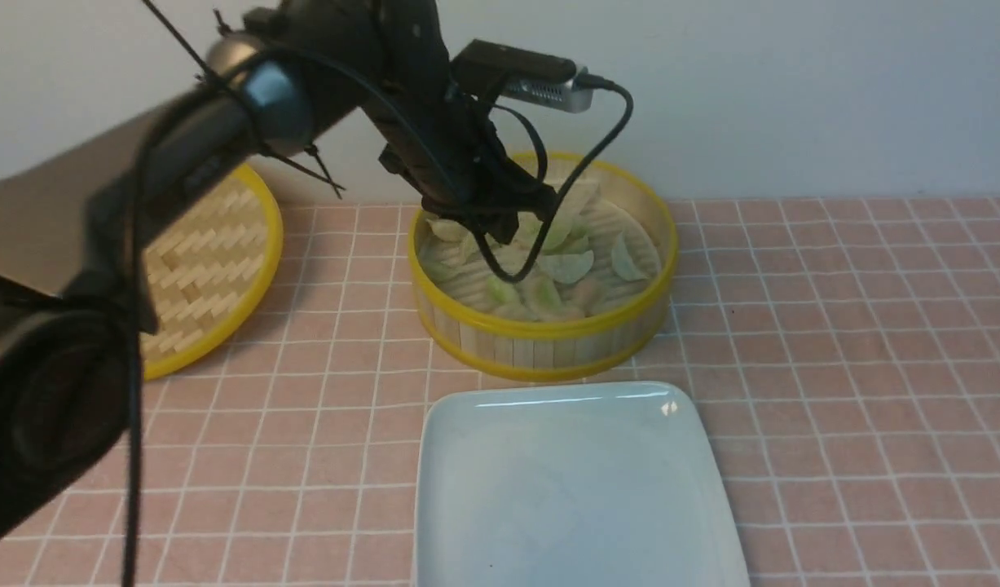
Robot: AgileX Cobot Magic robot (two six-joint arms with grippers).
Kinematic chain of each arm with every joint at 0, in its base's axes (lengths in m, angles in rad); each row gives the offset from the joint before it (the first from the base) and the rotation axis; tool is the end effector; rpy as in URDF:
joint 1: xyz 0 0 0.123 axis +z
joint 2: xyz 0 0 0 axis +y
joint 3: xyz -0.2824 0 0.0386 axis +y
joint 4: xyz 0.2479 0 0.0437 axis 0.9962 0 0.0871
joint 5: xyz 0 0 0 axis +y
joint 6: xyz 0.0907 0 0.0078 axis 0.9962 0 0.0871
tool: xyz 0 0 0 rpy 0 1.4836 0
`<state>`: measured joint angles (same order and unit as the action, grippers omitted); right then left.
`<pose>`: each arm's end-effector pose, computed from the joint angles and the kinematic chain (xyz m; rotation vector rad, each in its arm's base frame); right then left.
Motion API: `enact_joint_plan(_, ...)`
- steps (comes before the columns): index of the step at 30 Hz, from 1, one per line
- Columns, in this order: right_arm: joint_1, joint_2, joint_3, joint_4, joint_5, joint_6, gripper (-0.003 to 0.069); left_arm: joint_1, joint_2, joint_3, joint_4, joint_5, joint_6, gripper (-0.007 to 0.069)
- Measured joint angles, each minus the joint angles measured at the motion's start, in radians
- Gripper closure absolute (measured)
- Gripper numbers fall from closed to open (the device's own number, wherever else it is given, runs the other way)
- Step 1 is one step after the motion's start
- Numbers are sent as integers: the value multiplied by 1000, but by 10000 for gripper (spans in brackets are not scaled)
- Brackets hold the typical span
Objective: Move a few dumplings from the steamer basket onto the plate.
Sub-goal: Use the left arm to grab a dumpling from the steamer, then use the left arm to put the dumpling into the plate
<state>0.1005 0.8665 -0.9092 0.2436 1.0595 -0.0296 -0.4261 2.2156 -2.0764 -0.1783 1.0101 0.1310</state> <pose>0.1438 0.0338 0.3467 -0.1011 2.4889 0.3445 0.4464 -0.2177 0.2560 0.6563 2.5629 -0.3314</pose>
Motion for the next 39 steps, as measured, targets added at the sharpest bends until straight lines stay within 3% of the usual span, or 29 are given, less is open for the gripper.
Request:
enact_joint_plan(6, 0, 1, 0, 0, -7, -10, 672, 0, 171, -121, 28, -40, -13, 177)
enact_joint_plan(11, 0, 1, 0, 0, -7, -12, 672, 0, 242, -139, 40, -69, -30, 139)
enact_joint_plan(15, 0, 1, 0, 0, -8, -12, 672, 0, 259, -144, 59, -74, -63, 179)
enact_joint_plan(17, 0, 1, 0, 1, -8, -12, 672, 0, 260, -148, 71, -68, -69, 240)
enact_joint_plan(19, 0, 1, 0, 8, -8, -12, 672, 0, 259, -159, 73, -48, -74, 377)
enact_joint_plan(21, 0, 1, 0, 14, -7, -12, 672, 0, 258, -176, 73, -31, -76, 421)
enact_joint_plan(31, 0, 1, 0, 34, 13, -12, 672, 0, 166, -359, 65, 203, -74, 418)
enact_joint_plan(39, 0, 1, 0, 50, 26, -12, 672, 0, 78, -376, 60, 238, -58, 418)
